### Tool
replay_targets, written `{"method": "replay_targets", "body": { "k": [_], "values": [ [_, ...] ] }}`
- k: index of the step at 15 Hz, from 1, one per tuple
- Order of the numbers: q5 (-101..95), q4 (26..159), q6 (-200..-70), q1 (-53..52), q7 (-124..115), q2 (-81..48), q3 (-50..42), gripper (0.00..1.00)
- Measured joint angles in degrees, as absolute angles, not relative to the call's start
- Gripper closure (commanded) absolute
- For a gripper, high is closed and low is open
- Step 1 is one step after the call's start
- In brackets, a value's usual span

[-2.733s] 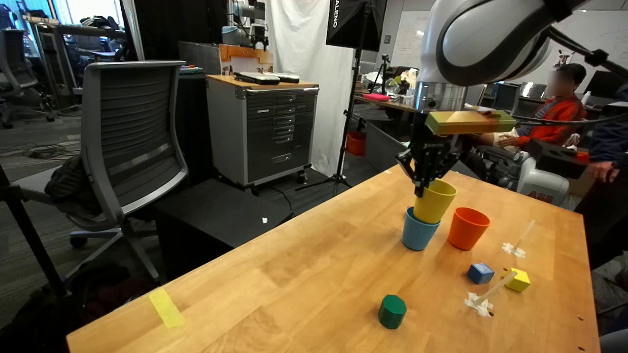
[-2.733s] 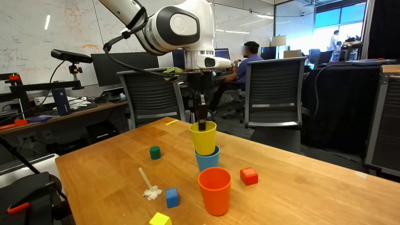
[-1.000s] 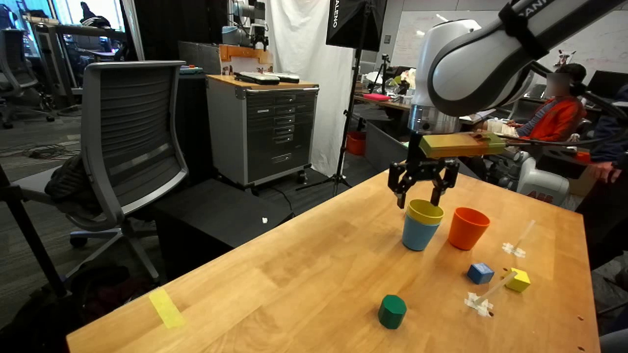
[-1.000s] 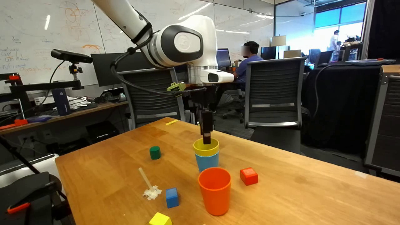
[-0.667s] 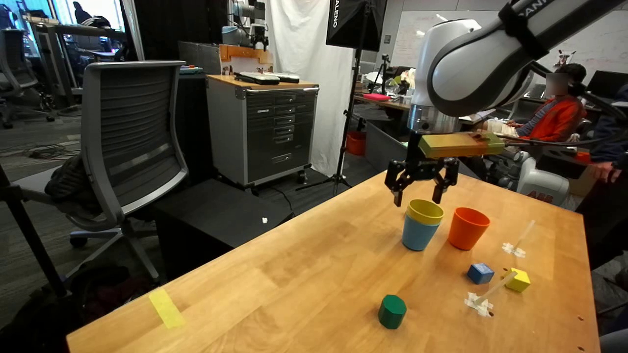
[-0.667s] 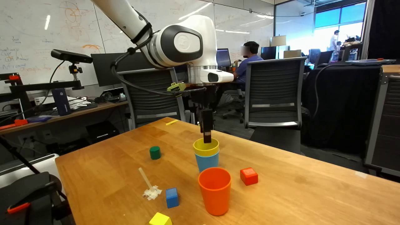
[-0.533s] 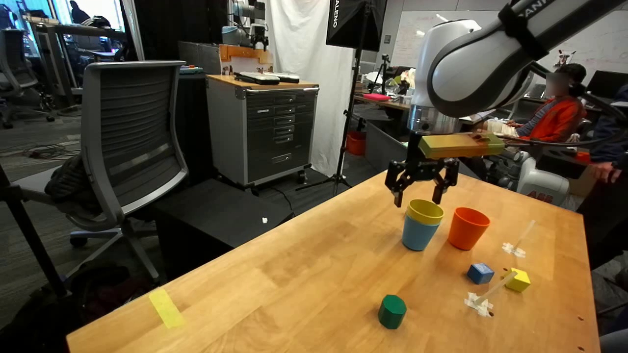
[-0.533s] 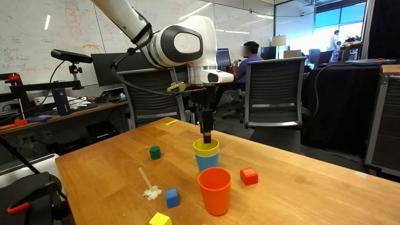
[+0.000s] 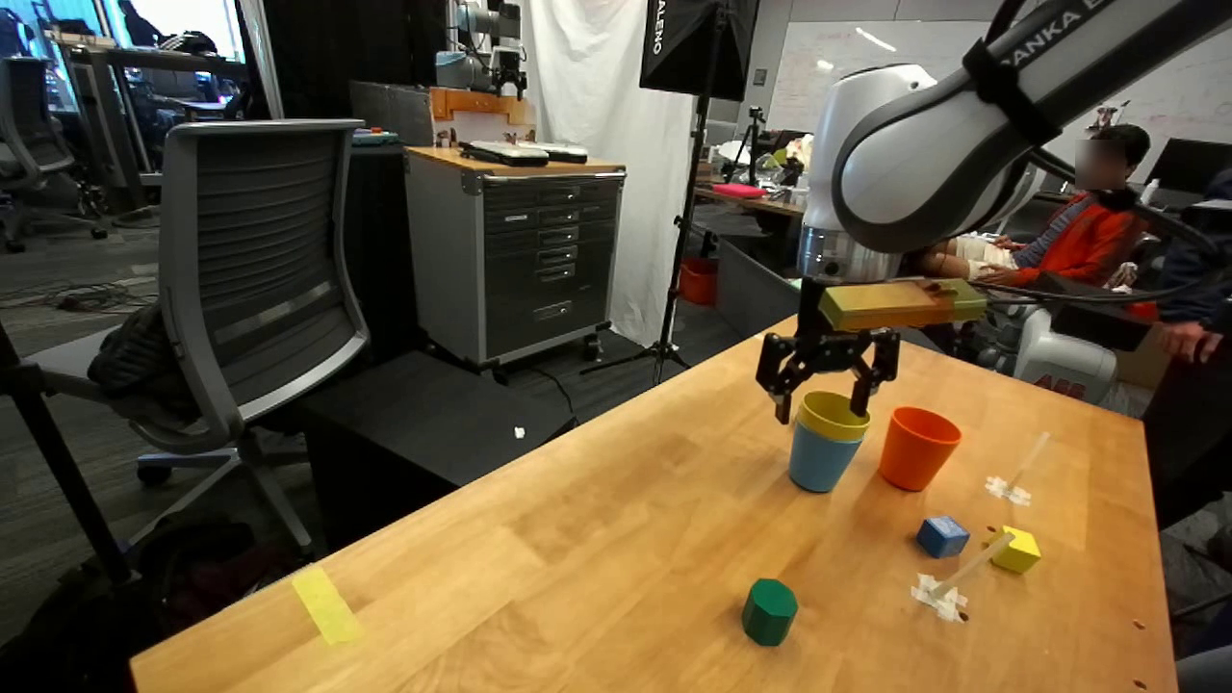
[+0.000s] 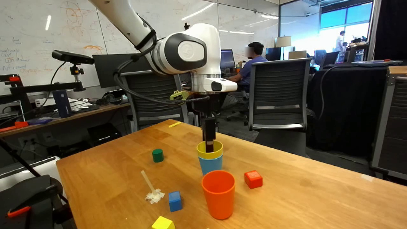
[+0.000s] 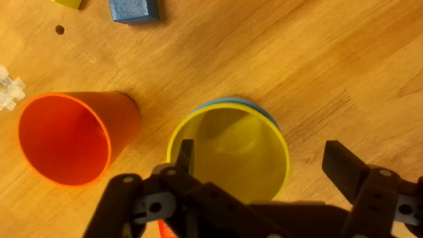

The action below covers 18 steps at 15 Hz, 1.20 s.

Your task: Put the yellow cup in the blue cup then pick the blue cup and put it in the orange cup

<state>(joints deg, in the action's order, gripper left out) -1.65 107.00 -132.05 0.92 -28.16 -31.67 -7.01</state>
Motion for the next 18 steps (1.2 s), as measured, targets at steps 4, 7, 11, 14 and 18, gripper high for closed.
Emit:
{"method": "replay_targets", "body": {
  "k": [4,7,11,14,18],
  "values": [
    [-1.65,106.92,-132.09,0.92,-28.16,-32.59,-7.09,0.28],
    [-1.66,106.85,-132.10,0.91,-28.16,-32.89,-7.17,0.39],
    [-1.71,106.84,-132.10,0.86,-28.16,-32.97,-7.35,0.72],
    [-1.75,106.84,-132.10,0.74,-28.16,-32.97,-7.47,0.94],
    [-1.81,106.84,-132.10,0.68,-28.16,-33.05,-7.63,0.98]
  ]
}}
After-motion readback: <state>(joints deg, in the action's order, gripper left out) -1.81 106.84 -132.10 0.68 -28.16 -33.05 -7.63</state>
